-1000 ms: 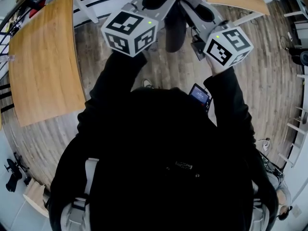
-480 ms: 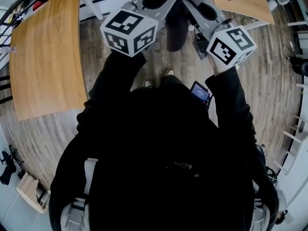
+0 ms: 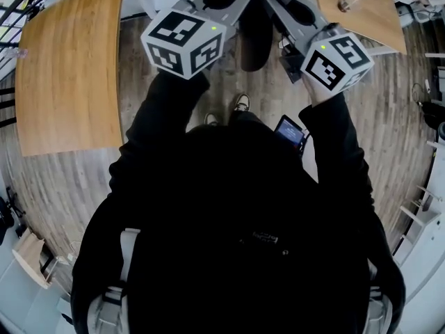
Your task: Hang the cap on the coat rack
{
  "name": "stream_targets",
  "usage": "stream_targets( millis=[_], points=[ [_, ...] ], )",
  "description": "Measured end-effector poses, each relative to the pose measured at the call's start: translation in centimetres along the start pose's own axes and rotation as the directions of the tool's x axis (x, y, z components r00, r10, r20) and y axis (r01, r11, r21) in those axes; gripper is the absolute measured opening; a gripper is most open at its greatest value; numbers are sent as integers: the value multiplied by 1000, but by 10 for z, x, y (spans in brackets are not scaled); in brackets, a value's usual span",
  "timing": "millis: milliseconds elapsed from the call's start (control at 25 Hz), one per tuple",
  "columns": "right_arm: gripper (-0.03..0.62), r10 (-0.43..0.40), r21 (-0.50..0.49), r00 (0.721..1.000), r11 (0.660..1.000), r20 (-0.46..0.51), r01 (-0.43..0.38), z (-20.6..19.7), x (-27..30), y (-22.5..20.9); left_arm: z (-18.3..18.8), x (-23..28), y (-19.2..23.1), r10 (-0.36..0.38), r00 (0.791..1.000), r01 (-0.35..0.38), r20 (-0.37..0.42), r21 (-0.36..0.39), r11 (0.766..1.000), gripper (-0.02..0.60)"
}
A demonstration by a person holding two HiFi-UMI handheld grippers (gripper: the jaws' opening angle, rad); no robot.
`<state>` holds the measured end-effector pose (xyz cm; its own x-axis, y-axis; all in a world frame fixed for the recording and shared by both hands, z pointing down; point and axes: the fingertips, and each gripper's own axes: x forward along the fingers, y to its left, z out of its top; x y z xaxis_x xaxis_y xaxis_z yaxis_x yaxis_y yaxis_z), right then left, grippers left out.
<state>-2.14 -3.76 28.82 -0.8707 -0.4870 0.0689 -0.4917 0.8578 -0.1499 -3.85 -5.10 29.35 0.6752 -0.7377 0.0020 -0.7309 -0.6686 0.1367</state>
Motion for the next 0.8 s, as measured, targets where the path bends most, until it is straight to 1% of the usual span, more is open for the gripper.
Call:
stream_targets(
  millis=[200,520,800],
  points=[
    [17,33,6,999,999,0,-33,7,7,-20,4,21,9,25,1000,-25,-4,5,1000,3],
    [17,78,10,997,997,25,-78,16,1,-69,6,73,16,67,998,-67,1,18,998,3],
    [17,105,10,992,994,64,-106,41,-12,-112,16,114,20,85,996,-84,-17,47,995,3]
  ],
)
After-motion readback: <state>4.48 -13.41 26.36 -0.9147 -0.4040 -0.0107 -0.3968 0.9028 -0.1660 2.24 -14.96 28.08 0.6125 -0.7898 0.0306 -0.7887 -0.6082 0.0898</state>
